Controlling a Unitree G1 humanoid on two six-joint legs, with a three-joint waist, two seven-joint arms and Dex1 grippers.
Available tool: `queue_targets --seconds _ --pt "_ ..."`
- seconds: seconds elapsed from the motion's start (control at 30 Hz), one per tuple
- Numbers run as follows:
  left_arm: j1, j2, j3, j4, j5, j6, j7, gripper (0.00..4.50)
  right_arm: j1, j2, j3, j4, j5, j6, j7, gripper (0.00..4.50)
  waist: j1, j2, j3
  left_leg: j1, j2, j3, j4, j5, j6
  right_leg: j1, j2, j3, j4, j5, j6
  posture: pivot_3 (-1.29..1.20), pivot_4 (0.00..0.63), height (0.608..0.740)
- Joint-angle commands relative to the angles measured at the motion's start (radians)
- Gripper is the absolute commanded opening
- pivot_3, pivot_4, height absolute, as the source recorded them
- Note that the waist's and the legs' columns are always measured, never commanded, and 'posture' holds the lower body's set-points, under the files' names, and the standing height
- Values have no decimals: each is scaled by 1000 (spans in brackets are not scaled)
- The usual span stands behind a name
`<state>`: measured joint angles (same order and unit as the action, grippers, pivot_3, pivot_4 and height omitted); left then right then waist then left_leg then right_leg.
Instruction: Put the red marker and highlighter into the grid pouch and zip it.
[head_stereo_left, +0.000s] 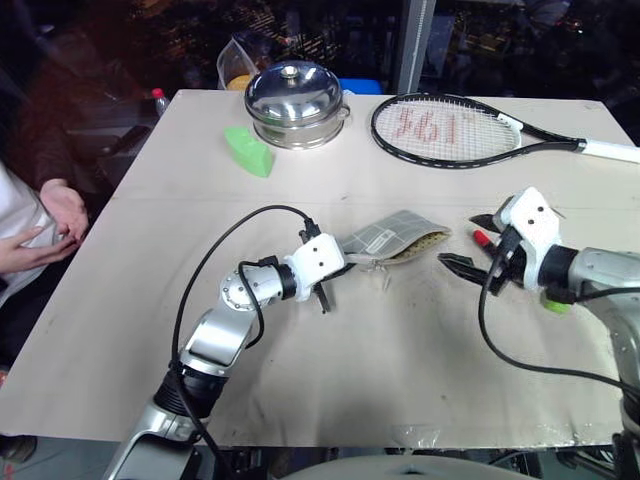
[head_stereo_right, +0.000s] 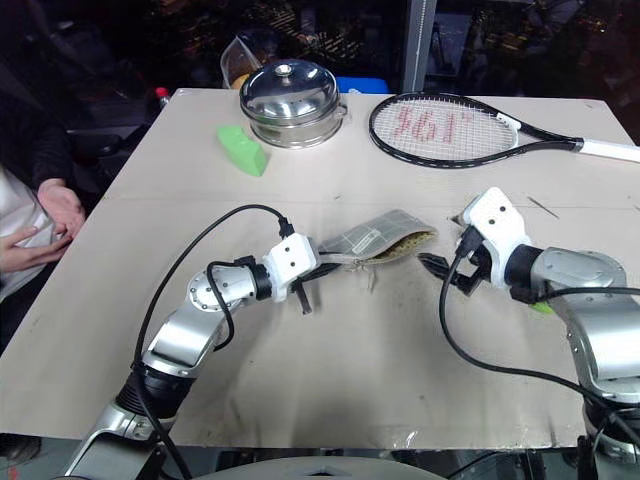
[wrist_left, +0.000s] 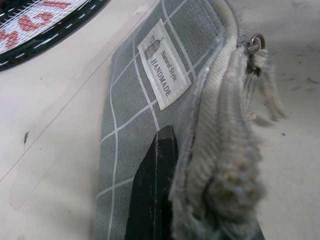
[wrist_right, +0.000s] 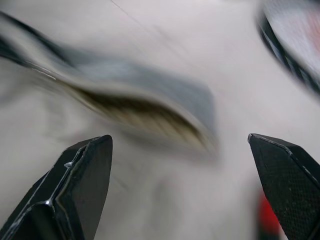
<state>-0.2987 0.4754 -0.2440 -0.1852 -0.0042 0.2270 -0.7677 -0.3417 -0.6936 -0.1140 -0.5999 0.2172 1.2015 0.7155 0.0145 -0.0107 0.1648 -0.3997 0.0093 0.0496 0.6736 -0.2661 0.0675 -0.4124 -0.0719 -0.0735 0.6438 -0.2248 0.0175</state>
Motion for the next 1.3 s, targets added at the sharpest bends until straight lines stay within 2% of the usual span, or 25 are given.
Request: queue_targets --seconds 0.03,0.2,0.23,0.3,0.53,0.57,0.63,0.8,0.9,0.93,1.03,1.17,1.3 --pt "-6 -7 22 -21 -11 -7 20 0 -55 -43 118 104 -60 72 -98 4457 0 0 0 0 0 0 0 0 0 0 0 0 0 0 0 0 150 740" --pt "-12 -14 22 -32 -17 -4 22 0 -117 -38 251 387 -115 -11 -141 4457 -1 0 0 0 0 1 -1 0 0 -1 1 0 0 0 0 0 150 740" --pt "-11 -15 24 -34 -18 -5 23 0 -121 -42 262 426 -125 -37 -145 4043 -1 -1 -1 0 0 1 0 0 0 0 1 0 0 0 0 0 150 740" --pt "-6 -14 29 -35 -18 -9 25 0 -122 -58 265 451 -124 -61 -135 3640 -2 -4 -2 0 0 1 0 0 0 1 1 0 0 0 0 0 150 740" --pt "5 -24 37 -9 -26 -23 35 0 -23 -167 207 322 -82 -86 -82 404 25 -4 -2 -2 -1 0 4 -1 2 1 0 0 -1 0 1 0 150 740" --pt "3 -26 35 -3 -25 -27 34 0 -5 -185 199 288 -76 -85 -76 191 29 -4 -2 -2 -1 0 4 -1 2 1 0 0 -1 0 1 0 150 740" --pt "0 -28 32 10 -25 -36 32 0 29 -216 187 220 -67 -84 -68 186 30 -3 -2 -4 -1 -1 5 -1 2 1 0 -1 -1 0 1 0 150 740" --pt "-14 -32 30 39 -29 -56 20 0 72 -200 81 54 16 -37 -50 186 19 -2 -1 -4 0 -1 5 -1 2 0 0 -2 -1 0 1 0 150 740" --pt "-25 -35 33 55 -35 -57 13 0 24 -175 27 -96 143 5 9 186 13 -1 -1 -3 0 -1 5 -1 2 0 1 -2 -1 0 1 0 150 740" --pt "-28 -36 30 58 -35 -59 11 0 -20 -176 58 -145 162 33 6 186 9 -1 -1 -3 1 -2 5 -1 2 0 1 -3 -1 0 1 0 150 740" --pt "-36 -45 19 63 -37 -63 5 0 -147 -237 287 -213 103 28 -23 186 3 0 0 -3 1 -2 5 -1 2 0 1 -3 -1 0 1 0 150 740" --pt "-46 -59 7 59 -38 -66 -2 0 -282 -265 532 -160 -11 -28 -52 186 3 -1 -1 -5 0 -3 5 -1 2 -1 0 -5 -2 0 1 0 150 740" --pt "-62 -60 -11 48 -36 -71 -24 0 -397 -261 660 -56 -118 -107 -51 186 1 -1 -1 -13 0 -3 10 1 -2 -7 0 -5 0 0 1 0 150 740"
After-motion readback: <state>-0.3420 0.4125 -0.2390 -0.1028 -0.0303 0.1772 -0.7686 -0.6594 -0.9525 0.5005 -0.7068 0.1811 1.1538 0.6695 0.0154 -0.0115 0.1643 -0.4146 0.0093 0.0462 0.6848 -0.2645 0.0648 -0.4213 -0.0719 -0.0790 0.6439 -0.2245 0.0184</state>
